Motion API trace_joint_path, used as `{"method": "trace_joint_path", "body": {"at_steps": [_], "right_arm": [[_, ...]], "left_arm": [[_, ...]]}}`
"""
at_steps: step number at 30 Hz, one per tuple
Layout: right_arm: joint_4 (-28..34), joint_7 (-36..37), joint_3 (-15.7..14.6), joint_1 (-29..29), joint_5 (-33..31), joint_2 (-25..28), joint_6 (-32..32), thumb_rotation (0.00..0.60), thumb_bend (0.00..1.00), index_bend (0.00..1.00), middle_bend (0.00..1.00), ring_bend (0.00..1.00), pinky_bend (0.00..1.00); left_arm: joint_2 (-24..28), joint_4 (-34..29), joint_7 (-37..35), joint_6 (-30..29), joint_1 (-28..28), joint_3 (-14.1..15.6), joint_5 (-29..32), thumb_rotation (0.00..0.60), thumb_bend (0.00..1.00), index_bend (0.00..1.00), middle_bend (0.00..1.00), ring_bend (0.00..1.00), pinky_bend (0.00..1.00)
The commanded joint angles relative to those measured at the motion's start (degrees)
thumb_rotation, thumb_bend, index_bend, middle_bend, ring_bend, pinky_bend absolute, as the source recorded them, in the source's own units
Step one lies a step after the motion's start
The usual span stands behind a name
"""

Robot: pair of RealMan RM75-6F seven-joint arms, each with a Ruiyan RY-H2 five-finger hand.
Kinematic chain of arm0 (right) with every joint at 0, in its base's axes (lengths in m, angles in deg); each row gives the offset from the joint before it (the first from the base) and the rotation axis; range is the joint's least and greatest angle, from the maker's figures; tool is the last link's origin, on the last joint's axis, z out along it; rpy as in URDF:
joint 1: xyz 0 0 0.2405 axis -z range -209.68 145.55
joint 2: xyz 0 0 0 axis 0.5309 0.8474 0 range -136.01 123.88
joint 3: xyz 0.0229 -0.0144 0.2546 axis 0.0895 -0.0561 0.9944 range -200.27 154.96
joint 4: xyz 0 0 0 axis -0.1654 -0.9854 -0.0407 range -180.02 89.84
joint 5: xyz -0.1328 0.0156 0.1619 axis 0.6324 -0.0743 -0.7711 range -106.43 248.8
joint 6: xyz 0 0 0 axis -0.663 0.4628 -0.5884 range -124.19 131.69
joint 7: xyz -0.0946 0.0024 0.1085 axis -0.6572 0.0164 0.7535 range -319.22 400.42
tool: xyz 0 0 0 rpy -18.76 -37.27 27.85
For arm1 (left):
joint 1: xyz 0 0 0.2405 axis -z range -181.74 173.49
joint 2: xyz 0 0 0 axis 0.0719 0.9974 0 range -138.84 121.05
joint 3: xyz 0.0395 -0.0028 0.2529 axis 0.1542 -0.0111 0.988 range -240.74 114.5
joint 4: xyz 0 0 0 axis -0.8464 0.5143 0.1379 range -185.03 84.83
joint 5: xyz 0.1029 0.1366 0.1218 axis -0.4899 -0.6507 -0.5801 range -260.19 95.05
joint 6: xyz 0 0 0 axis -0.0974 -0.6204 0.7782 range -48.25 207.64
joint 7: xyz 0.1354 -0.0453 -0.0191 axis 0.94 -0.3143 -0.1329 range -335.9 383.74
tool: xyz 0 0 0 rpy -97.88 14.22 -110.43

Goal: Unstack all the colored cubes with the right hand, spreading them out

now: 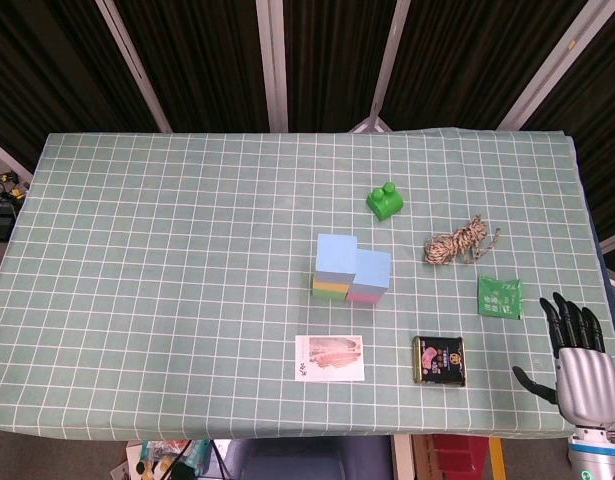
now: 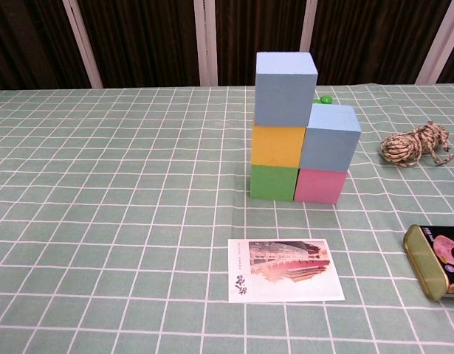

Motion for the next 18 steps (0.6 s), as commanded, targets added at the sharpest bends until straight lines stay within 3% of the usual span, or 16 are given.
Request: {"method": "trace_joint_path", "body": {"at_steps": [1,18], "right_arm": [[0.06,0.27,-0.12,0.19,0.21,0.19,0.26,0.600,0.17,0.03,0.00,0.00,0.00],[-0.62,3.33,-0.31,-0.40,1.31,-0.08,-0.49,0.600,0.17,0.02,0.00,0.00,0.00]], "left_arm": [[0.03,-0.04,0.10,0.12,0.04,0.18,-0.23,0.600,0.17,0.13,0.00,0.00,0.05],[-0.20,-0.13,0.41,-0.33,-0.01,0.19,-0.64,0.600,0.17,0.13,0.00,0.00,0.05]]}}
